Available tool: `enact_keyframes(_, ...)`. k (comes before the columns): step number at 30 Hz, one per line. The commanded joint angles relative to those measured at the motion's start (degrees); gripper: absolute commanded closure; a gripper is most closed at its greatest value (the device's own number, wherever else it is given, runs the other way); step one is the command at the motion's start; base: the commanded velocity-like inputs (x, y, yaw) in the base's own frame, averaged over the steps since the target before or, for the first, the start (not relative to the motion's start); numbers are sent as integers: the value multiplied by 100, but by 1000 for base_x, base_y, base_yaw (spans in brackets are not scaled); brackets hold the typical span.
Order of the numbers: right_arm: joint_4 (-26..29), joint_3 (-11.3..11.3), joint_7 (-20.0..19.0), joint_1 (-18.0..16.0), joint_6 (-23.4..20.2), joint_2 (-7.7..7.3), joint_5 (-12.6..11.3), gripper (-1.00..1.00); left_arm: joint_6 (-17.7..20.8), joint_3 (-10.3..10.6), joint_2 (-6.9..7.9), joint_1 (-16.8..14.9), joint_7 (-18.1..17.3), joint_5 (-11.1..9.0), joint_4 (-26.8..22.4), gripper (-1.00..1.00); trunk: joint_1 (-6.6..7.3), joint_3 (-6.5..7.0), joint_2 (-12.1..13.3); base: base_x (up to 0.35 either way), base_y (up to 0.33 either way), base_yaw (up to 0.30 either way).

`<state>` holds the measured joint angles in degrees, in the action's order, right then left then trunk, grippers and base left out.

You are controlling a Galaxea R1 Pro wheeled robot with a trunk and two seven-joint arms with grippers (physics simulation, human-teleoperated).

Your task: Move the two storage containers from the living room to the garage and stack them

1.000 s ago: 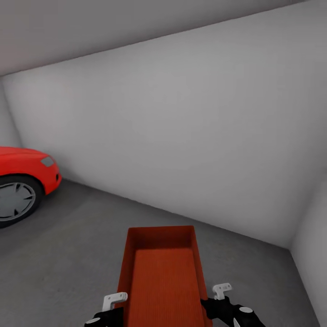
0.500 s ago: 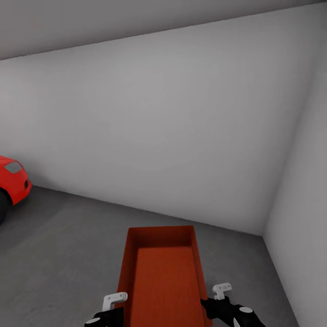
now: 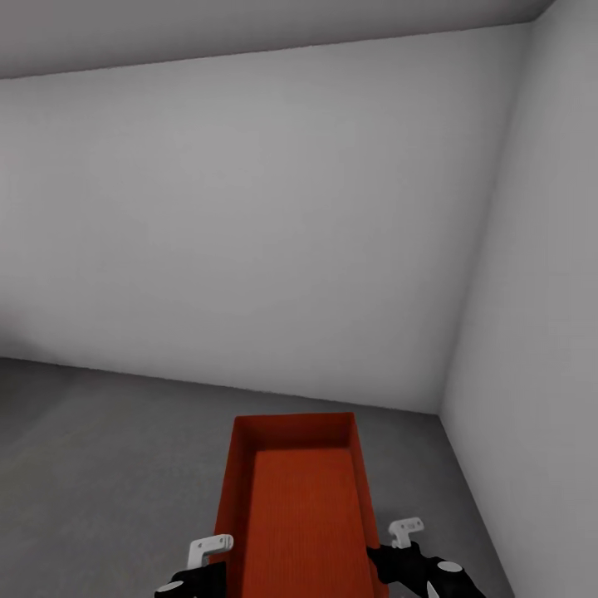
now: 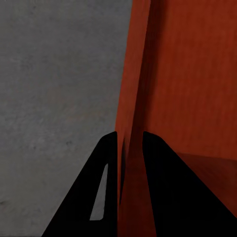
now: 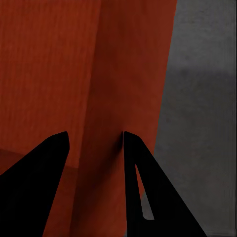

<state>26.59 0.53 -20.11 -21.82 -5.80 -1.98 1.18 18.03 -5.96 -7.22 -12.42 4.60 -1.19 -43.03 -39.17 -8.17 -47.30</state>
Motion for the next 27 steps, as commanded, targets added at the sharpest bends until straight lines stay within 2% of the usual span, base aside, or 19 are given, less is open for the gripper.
enact_keyframes(1, -4, -34, -266, -6, -36, 4, -241, 100, -414, -10, -7, 2, 94, 224, -21, 100, -1, -12, -8, 0, 0, -287)
enact_keyframes(15, -4, -27, -266, -6, -36, 2, -230, 100, -411, -10, -7, 2, 94, 224, -21, 100, -1, -47, -8, 9, 0, -276)
enact_keyframes(27, -4, -27, -266, -6, -36, 4, -223, 100, -406, -10, -7, 2, 95, 224, -21, 100, -1, -50, -8, 293, 0, -25)
